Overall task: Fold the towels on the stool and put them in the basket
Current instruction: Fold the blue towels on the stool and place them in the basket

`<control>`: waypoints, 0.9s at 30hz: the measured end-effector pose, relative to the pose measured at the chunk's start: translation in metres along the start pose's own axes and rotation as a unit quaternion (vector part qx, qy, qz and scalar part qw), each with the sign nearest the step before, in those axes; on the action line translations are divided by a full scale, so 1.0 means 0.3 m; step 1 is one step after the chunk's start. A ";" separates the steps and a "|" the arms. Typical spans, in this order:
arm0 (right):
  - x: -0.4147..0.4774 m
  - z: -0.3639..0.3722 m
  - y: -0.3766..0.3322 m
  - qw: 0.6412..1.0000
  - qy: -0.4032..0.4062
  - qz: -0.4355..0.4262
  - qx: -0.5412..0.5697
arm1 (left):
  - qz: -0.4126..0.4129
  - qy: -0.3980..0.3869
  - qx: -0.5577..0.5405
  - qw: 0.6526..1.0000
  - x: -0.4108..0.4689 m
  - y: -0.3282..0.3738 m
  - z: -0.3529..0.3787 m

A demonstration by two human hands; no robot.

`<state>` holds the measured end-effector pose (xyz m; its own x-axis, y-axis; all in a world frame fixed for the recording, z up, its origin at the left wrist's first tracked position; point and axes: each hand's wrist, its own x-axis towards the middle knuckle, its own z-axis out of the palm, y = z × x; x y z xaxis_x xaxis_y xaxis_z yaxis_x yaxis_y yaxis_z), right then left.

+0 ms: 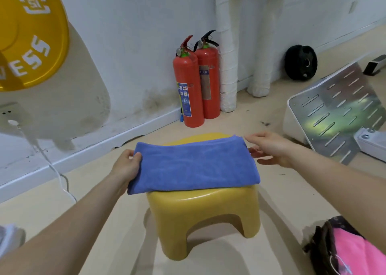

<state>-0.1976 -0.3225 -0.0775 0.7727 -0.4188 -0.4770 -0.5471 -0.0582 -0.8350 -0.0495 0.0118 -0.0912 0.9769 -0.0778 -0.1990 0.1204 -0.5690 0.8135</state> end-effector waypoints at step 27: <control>0.131 0.141 0.001 0.849 0.326 -0.274 -0.313 | 0.017 0.013 -0.086 0.996 -0.002 -0.071 0.035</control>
<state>-0.1539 -0.3005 -0.1081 0.7354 -0.5746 0.3590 -0.3851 -0.7905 -0.4763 -0.0544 0.0153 -0.1142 0.9849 -0.0728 -0.1571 0.1130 -0.4174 0.9017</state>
